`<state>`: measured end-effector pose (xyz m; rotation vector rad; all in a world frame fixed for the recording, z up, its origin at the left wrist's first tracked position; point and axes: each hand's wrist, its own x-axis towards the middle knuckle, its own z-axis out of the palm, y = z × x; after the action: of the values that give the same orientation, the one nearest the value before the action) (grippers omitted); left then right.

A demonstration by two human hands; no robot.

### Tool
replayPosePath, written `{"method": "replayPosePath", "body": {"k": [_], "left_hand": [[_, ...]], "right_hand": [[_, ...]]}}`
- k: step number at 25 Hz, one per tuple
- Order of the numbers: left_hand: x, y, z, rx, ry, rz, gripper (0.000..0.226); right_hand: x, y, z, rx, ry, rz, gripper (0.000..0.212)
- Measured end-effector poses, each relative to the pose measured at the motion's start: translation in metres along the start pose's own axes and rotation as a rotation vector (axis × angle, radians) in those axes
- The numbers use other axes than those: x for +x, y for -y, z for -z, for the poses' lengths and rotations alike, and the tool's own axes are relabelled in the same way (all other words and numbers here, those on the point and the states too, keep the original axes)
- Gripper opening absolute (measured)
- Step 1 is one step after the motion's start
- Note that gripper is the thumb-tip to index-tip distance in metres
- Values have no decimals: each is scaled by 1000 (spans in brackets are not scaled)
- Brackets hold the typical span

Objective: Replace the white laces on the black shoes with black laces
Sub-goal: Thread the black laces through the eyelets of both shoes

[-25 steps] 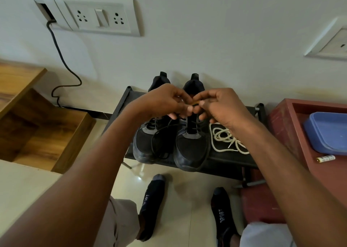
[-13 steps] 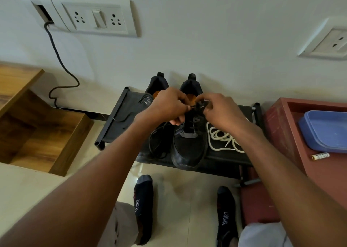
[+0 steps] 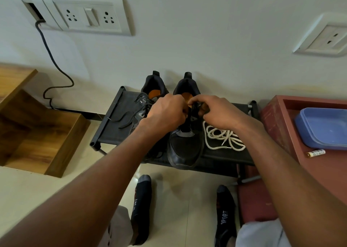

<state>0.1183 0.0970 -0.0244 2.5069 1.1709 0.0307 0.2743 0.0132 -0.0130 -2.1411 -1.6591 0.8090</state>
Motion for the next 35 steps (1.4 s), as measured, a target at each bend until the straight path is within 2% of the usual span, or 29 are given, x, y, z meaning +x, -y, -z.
{"method": "replayPosePath", "body": {"k": [4,14,21,25,29,33,35], "left_hand": [[0,1,0,-17,57,3,19],[3,3,-12,-253,105,105,14],[4,4,-14,-199,93,56,12],[2,10,-12,-311,140,14,9],[2,13,-6,-272,233,-36,18],[3,4,-16,-97,75,33,19],[3,-1,-21,-43,35,71,13]], "right_hand": [[2,-2,-3,3,7,6,61],[9,-6,-10,12,9,13,63],[10,-6,-10,35,-7,-19,63],[18,-9,-20,230,-133,-177,66],[21,-9,-22,323,-121,-268,60],[19,-6,-24,268,-131,-265,53],[19,-6,-25,277,-137,-273,50]]}}
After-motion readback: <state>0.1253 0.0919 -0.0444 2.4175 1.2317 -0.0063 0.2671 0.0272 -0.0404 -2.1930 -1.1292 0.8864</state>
